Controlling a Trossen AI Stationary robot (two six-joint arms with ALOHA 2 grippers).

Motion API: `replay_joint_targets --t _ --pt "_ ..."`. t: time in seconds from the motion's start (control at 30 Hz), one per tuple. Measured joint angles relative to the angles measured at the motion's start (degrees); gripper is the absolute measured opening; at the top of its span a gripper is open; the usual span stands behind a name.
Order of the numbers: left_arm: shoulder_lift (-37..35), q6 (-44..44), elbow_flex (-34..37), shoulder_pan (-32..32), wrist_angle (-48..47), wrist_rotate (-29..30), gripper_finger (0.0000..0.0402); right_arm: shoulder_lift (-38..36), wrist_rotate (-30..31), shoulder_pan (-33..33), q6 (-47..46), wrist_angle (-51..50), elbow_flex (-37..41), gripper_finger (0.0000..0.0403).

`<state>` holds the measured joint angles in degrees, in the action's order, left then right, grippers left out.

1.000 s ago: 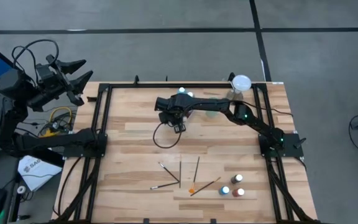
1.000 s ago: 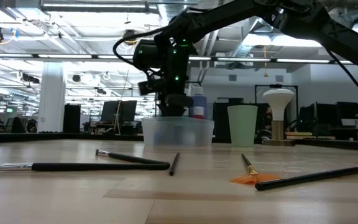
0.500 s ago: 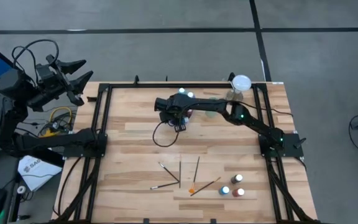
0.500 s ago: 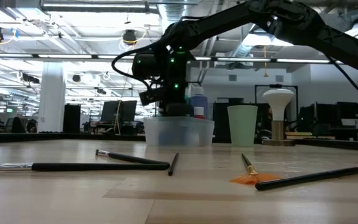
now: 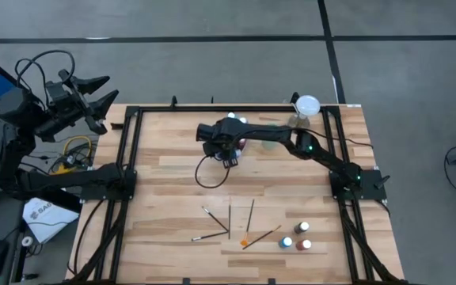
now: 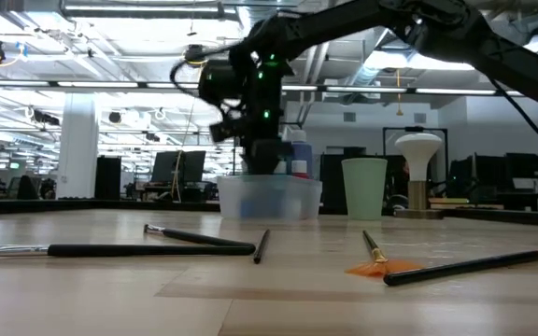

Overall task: Pick & Place Paint Supplies
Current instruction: Adjust the small blue paint bottle in the transparent bin

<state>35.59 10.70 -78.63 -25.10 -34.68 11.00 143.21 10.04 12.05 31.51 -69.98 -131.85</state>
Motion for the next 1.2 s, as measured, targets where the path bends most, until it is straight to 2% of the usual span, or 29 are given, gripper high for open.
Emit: replay_joint_targets --t 0.27,0.53,0.63,0.77,0.93,1.03,1.2 --pt "0.0 0.0 0.0 0.0 0.0 0.0 0.0214 -1.6 0.7 0.4 -0.7 -2.4 -2.2 0.0000" --pt "0.0 0.0 0.0 0.0 0.0 0.0 0.0214 -6.5 -0.5 -1.2 13.7 -5.4 -2.4 0.0009" --pt "0.0 0.0 0.0 0.0 -0.3 -0.1 0.0214 -7.0 -0.4 -1.5 16.2 -7.0 -2.4 0.0042" --pt "0.0 0.0 0.0 0.0 -0.9 -0.1 0.0214 -7.1 -2.6 -1.5 17.1 -7.4 -2.4 0.0112" --pt "0.0 0.0 0.0 0.0 -3.1 -0.3 0.0214 -7.1 -2.4 -0.7 20.4 -0.2 -1.4 0.0197" --pt "0.0 0.0 0.0 0.0 -4.2 -0.3 0.0214 -7.0 -2.0 -0.6 24.6 2.3 -1.1 0.0214" --pt "0.0 0.0 0.0 0.0 -4.2 -0.2 0.0214 -7.0 -2.7 -1.0 24.1 3.2 0.4 0.0207"
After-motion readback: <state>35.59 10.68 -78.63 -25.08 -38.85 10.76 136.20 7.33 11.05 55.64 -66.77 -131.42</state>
